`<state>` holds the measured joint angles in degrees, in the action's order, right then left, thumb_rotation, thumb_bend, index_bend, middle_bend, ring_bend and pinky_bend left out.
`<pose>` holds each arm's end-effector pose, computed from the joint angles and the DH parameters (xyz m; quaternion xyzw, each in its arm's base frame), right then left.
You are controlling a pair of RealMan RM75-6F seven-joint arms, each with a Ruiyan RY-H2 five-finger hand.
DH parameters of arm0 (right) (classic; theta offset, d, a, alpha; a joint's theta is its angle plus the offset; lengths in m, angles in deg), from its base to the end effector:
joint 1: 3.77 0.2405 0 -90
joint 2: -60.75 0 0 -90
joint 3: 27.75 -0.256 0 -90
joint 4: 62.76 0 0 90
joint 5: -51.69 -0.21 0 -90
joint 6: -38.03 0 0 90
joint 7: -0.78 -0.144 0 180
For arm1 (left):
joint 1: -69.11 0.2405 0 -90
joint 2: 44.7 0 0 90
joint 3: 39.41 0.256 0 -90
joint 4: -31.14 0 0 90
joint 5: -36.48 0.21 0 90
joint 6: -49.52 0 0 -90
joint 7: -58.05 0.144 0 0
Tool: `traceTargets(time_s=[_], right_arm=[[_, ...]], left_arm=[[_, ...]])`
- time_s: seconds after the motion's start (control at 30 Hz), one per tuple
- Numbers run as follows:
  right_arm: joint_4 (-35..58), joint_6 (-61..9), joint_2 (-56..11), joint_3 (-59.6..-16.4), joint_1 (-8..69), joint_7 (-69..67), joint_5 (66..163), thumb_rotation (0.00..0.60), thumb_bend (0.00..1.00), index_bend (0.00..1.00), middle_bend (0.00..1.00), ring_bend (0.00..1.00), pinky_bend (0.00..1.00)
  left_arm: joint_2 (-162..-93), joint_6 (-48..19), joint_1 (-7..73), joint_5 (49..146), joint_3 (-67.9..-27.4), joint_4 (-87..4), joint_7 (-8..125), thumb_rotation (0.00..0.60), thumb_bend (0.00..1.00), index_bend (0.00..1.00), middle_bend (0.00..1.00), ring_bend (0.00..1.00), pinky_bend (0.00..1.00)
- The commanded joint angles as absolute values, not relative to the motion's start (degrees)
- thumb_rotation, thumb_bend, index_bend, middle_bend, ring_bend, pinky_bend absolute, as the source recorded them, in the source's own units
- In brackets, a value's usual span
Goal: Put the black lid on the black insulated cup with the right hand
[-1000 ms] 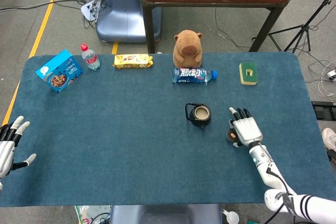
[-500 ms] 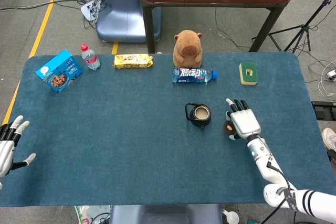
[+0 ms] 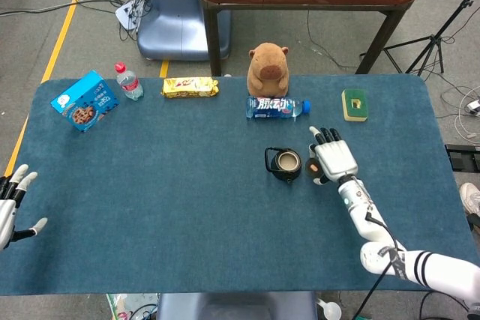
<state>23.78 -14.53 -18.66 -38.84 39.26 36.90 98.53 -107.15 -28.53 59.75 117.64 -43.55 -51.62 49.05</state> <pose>-0.1951 -0.3710 0.0390 0.7356 -0.3575 0.2441 0.5211 -0.3463 0.2150 0.1838 -0.5923 -0.4002 -0.3636 0.5973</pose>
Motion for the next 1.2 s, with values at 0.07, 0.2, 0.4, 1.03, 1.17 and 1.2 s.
traceTargets(time_s=[0.07,0.2,0.4,1.03,1.17,1.2], right_arm=[[22.33,-13.40,-19.61,-39.50,41.21,37.68,96.25,0.600,0.08,0.48,0.07,0.00,0.00],[20.66,-12.51,-20.69,-39.86,43.00,38.08,94.21,0.600,0.08,0.48,0.07,0.00,0.00],[18.07,-11.27,-22.56,-40.35,45.64,38.27,91.76,0.600,0.08,0.48,0.07,0.00,0.00],[14.76,-10.69,-25.67,-39.22,50.68,39.76,87.88,0.600,0.08,0.48,0.07,0.00,0.00],[14.37,-10.64,-26.08,-38.74,51.24,39.90,87.59,0.600,0.08,0.48,0.07,0.00,0.00],[14.25,-10.64,-26.16,-38.59,51.38,39.99,87.43,0.600,0.08,0.48,0.07,0.00,0.00]], left_arm=[[-107.24,-28.20,59.73,117.48,-43.57,-50.91,48.23,0.600,0.22,0.10,0.00,0.00,0.00],[-107.38,-27.99,59.74,117.46,-43.55,-50.08,47.30,0.600,0.22,0.10,0.00,0.00,0.00],[-107.46,-27.91,59.91,117.34,-43.53,-48.97,46.11,0.600,0.22,0.10,0.00,0.00,0.00],[-107.77,-27.64,60.28,117.23,-43.59,-45.95,42.59,0.600,0.22,0.10,0.00,0.00,0.00],[-107.79,-27.86,60.51,117.25,-43.57,-45.69,42.16,0.600,0.22,0.10,0.00,0.00,0.00],[-107.82,-27.91,60.58,117.25,-43.54,-45.58,42.06,0.600,0.22,0.10,0.00,0.00,0.00]])
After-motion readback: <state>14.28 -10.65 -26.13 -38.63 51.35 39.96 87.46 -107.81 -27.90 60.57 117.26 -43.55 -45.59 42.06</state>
